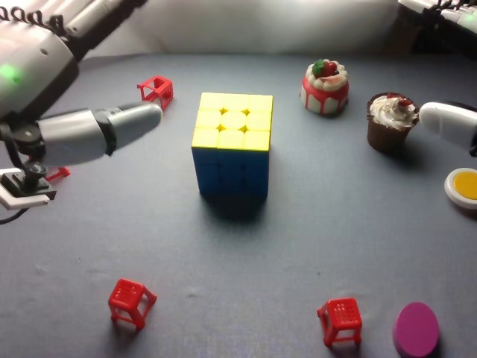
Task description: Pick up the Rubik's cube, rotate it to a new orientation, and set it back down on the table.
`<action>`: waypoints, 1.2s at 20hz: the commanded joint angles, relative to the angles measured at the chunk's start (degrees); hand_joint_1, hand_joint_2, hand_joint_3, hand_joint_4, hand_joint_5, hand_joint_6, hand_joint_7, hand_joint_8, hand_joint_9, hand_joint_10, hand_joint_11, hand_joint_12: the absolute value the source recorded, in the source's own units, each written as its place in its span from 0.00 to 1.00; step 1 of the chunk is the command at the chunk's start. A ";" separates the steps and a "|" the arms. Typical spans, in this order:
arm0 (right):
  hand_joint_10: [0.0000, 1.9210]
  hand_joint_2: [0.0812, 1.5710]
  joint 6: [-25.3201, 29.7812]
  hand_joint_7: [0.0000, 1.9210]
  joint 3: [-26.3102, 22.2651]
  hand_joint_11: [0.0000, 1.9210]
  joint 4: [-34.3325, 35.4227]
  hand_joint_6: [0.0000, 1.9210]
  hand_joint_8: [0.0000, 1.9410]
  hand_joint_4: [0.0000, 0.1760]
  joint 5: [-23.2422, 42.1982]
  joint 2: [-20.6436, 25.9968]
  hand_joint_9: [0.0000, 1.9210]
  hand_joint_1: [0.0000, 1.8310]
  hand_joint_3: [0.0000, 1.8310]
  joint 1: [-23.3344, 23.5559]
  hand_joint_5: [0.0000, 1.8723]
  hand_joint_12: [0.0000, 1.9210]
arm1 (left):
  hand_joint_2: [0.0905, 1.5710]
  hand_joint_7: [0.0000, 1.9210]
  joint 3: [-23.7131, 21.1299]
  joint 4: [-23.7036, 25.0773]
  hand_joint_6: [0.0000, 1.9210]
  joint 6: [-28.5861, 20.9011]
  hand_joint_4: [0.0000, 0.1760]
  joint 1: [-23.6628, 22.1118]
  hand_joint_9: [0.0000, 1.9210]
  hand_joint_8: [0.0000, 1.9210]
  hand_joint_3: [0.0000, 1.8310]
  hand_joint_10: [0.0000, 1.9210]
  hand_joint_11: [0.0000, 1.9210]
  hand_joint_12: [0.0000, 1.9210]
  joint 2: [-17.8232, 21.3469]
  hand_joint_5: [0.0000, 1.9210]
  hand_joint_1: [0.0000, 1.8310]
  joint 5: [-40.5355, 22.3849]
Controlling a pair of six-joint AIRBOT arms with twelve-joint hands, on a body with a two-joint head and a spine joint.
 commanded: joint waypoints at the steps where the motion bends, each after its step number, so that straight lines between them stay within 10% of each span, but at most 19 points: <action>1: 0.00 0.83 0.36 0.00 0.24 0.00 0.37 0.00 0.00 0.00 5.47 0.20 0.00 0.28 0.00 1.23 0.00 0.03 | 0.70 0.00 0.40 -0.34 0.00 -0.08 0.47 -0.69 0.00 0.00 0.00 0.00 0.00 0.00 0.60 0.00 0.18 -5.36; 3: 0.00 0.82 0.36 0.00 0.23 0.00 -0.21 0.00 0.00 0.00 4.33 0.49 0.00 0.27 0.00 1.68 0.00 0.01 | 0.67 0.00 0.55 0.19 0.00 -0.05 0.57 -0.90 0.00 0.00 0.00 0.00 0.00 0.00 0.77 0.00 0.19 -3.98; 11: 0.00 0.79 0.36 0.00 0.21 0.00 -0.22 0.00 0.00 0.00 1.39 1.07 0.00 0.25 0.00 1.90 0.00 0.00 | 0.59 0.00 3.60 5.58 0.00 -1.74 0.46 -8.88 0.00 0.00 0.00 0.00 0.00 0.00 -1.36 0.00 0.28 9.77; 15: 0.00 0.80 0.36 0.00 0.05 0.00 0.96 0.00 0.00 0.00 1.31 1.09 0.00 0.22 0.00 1.10 0.00 0.00 | 0.54 0.00 7.61 11.67 0.00 -5.00 0.80 -16.11 0.00 0.00 0.00 0.00 0.00 0.00 -5.02 0.00 0.25 21.02; 21: 0.00 0.81 0.36 0.00 -0.30 0.00 2.41 0.00 0.00 0.00 1.28 1.10 0.00 0.22 0.00 0.27 0.00 0.00 | 0.51 0.00 13.93 22.40 0.00 -16.71 0.29 -21.82 0.00 0.00 0.00 0.00 0.02 0.01 -10.29 0.00 0.32 35.57; 24: 0.00 0.81 0.36 0.00 -0.39 0.00 3.14 0.00 0.00 0.00 1.27 1.10 0.00 0.20 0.00 -0.34 0.00 0.00 | 0.50 0.00 15.50 25.78 0.00 -19.14 0.45 -23.53 0.00 0.00 0.00 0.00 0.00 0.32 -12.09 0.00 0.36 39.94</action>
